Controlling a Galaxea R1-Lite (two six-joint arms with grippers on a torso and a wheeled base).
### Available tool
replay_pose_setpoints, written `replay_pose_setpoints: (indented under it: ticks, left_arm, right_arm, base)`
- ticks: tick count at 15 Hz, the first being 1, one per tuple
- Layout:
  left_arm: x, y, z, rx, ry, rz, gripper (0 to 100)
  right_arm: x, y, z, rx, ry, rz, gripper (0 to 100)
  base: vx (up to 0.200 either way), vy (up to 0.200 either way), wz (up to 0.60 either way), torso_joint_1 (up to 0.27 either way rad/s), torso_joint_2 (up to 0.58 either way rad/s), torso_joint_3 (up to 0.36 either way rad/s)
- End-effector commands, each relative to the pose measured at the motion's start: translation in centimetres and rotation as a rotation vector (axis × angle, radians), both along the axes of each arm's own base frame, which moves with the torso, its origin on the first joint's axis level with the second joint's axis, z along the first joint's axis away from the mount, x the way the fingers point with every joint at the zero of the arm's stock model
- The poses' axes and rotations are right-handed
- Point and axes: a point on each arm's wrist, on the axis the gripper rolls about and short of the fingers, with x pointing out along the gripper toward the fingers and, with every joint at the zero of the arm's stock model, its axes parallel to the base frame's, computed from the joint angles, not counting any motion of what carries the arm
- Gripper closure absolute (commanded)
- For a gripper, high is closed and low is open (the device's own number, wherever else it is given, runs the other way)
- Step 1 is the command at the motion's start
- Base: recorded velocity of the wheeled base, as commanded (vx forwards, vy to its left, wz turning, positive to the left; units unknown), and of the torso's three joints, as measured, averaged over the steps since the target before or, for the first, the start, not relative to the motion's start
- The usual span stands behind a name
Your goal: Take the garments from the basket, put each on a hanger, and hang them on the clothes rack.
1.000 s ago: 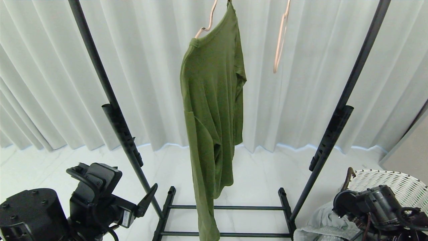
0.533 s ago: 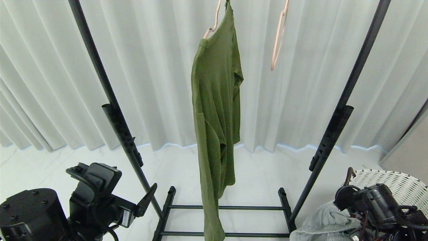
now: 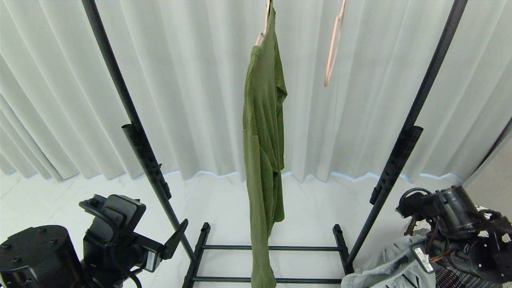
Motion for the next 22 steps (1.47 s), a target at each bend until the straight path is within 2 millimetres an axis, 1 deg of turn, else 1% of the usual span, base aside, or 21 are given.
replay_pose_setpoints:
  ticks: [1,3,4,5,8,10,12,15,17,19,21,22]
  left_arm:
    - [0.0,0.0,0.0,0.000,-0.002,0.003,0]
    - [0.0,0.1,0.1,0.003,-0.005,0.013,0]
    - [0.0,0.1,0.1,0.005,-0.006,0.025,0]
    - [0.0,0.1,0.1,0.009,-0.008,0.052,0]
    - [0.0,0.2,0.1,0.009,-0.010,0.064,0]
    - [0.0,0.2,0.1,0.010,-0.010,0.064,0]
    - [0.0,0.2,0.1,0.008,-0.011,0.063,0]
    - [-0.1,0.2,0.2,-0.001,-0.014,0.061,0]
    - [-0.3,0.0,0.4,-0.050,-0.018,0.051,0]
    - [-0.3,0.0,0.4,-0.052,-0.018,0.050,0]
    - [-0.6,-0.5,1.1,-0.075,-0.050,-0.018,0]
    - [-0.5,-0.6,1.5,-0.085,-0.067,-0.028,0]
  right_arm:
    - [0.4,1.0,6.9,0.076,-0.147,0.032,100]
    - [-0.4,1.5,10.1,0.104,-0.189,0.069,100]
    - [-0.7,1.6,10.9,0.111,-0.199,0.081,100]
    - [-1.5,1.8,12.4,0.127,-0.222,0.108,100]
    - [-3.0,2.4,14.6,0.153,-0.252,0.168,100]
    - [-3.5,2.8,15.2,0.169,-0.269,0.198,100]
    - [-4.1,3.4,16.3,0.197,-0.301,0.236,100]
    - [-5.3,3.8,17.1,0.224,-0.324,0.288,100]
    - [-6.1,4.2,17.3,0.238,-0.327,0.335,100]
    - [-6.6,4.7,17.3,0.249,-0.326,0.372,100]
    - [-7.1,5.3,17.6,0.279,-0.337,0.402,100]
    - [-7.3,5.5,17.8,0.303,-0.342,0.403,100]
  base:
    - [0.000,0.000,0.00,0.000,0.00,0.000]
    - [0.000,0.000,0.00,0.000,0.00,0.000]
    - [0.000,0.000,0.00,0.000,0.00,0.000]
    - [-0.200,0.000,0.00,-0.002,0.00,0.002]
    - [-0.200,0.000,0.00,0.009,0.00,0.001]
    - [-0.200,0.000,0.00,0.000,0.00,0.005]
    - [-0.200,0.000,0.00,0.002,0.00,0.002]
    - [0.000,0.000,0.00,0.000,0.00,0.000]
    - [0.000,0.000,0.00,0.000,0.00,0.000]
    - [0.000,0.000,0.00,0.000,0.00,0.000]
    - [0.000,0.000,0.00,0.000,0.00,0.000]
    - [0.000,0.000,0.00,0.000,0.00,0.000]
